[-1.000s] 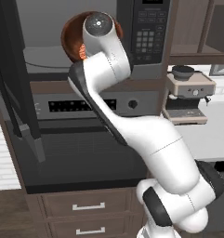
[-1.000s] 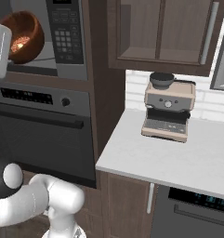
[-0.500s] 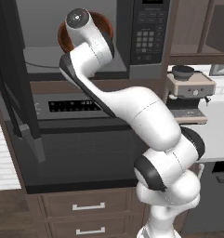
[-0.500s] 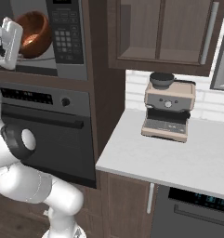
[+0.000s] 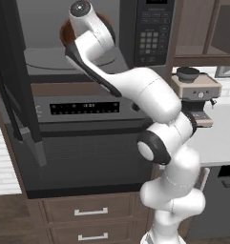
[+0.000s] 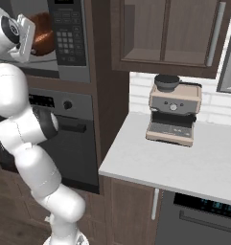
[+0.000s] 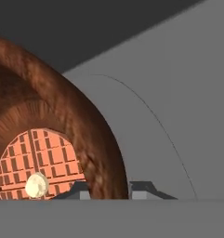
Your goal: Open the microwave, place the bowl with waffle inside the microwave, then close the microwave door and turn it on.
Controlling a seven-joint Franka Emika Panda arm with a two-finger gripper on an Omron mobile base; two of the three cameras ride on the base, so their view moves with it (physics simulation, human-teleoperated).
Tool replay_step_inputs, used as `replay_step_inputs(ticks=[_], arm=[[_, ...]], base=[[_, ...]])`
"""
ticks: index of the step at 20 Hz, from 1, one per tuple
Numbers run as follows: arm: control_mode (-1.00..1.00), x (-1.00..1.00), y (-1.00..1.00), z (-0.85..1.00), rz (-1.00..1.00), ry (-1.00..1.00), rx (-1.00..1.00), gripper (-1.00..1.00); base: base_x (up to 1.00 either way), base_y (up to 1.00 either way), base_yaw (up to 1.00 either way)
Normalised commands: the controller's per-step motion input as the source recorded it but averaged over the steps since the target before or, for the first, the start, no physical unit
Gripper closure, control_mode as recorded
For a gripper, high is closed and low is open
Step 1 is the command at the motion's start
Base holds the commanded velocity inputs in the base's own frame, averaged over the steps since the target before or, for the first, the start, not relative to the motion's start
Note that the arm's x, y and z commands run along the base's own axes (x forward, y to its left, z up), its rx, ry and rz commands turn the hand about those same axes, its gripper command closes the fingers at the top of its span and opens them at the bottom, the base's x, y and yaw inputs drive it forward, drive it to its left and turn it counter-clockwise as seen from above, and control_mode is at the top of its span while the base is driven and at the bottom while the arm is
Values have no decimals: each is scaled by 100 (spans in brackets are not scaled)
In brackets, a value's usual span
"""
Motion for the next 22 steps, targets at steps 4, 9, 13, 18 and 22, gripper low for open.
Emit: replay_step_inputs(ticks=[4, 9, 13, 18, 22], arm=[[-100, 9, 3, -12, -6, -6, 0, -100], [-100, -7, 20, -28, -3, -34, 0, -100], [-100, -67, 49, -23, 0, -68, -1, -100], [-100, -100, 32, -63, 0, -88, -3, -100], [-100, -100, -21, -91, 0, -43, 0, -100]], base=[[0, 0, 0], [0, 0, 0], [0, 0, 0], [0, 0, 0], [0, 0, 0]])
